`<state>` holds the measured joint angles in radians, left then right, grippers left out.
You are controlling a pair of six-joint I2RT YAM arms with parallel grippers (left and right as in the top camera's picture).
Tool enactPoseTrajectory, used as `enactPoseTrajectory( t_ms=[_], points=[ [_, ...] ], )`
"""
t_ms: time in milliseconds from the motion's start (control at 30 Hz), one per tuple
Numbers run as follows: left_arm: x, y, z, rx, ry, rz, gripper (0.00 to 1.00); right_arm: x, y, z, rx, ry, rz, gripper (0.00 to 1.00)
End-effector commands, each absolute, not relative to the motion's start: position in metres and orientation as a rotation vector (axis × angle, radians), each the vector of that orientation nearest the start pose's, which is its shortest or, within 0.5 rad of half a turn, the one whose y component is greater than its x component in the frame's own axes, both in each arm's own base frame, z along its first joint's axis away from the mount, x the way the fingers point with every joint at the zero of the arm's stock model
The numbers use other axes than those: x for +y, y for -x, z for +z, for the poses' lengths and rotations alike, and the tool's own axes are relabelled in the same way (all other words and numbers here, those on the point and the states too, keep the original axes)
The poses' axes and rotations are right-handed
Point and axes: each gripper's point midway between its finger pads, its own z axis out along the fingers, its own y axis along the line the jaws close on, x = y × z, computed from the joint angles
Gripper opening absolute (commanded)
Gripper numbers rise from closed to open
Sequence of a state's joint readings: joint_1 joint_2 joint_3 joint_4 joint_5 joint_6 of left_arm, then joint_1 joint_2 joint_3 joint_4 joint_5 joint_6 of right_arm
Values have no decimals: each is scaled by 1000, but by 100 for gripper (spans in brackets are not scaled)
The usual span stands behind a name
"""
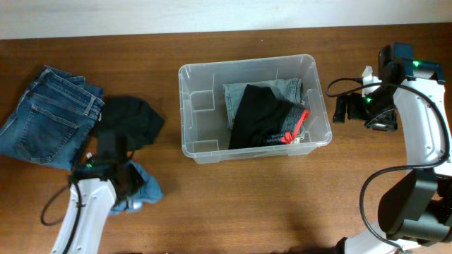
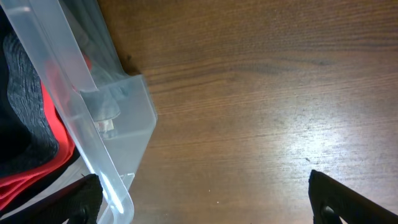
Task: Pack container
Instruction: 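Lift the light blue cloth and carry it over the container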
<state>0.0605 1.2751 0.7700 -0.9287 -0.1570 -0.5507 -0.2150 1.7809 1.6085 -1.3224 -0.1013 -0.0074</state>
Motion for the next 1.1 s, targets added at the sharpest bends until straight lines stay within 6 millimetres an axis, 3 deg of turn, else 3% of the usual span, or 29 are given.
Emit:
enactPoseTrajectory(
  t_ms=[0, 133, 200, 333, 400, 533, 667, 867, 967, 1067],
  points=[
    [40, -249, 109, 2752, 843, 127, 0, -57, -344, 155, 3004, -298, 121, 98],
    [16, -278, 161, 2723, 616, -90, 1, -57, -344, 155, 3004, -298, 121, 98],
    [-4, -297, 195, 2651, 524, -262, 1, -57, -344, 155, 3004, -298, 121, 98],
    [-29, -325, 260, 2482, 390, -407, 1, -57, -344, 155, 3004, -298, 121, 98],
    [-54, -339, 291, 2383, 275, -514, 0, -57, -344, 155, 3004, -298, 121, 98],
    [-101, -358, 322, 2245, 101, -621, 0, -57, -344, 155, 3004, -298, 121, 98],
    [-139, -365, 312, 2255, -2, -617, 1, -57, -344, 155, 3004, -298, 121, 98],
    [-177, -380, 250, 2398, -68, -408, 0, -57, -344, 155, 3004, -298, 121, 98],
    [-188, -382, 224, 2446, -117, -303, 1, -57, -344, 155, 3004, -298, 121, 98],
    [-182, -388, 199, 2469, -115, -84, 1, -57, -344, 155, 3004, -298, 121, 98]
  ],
)
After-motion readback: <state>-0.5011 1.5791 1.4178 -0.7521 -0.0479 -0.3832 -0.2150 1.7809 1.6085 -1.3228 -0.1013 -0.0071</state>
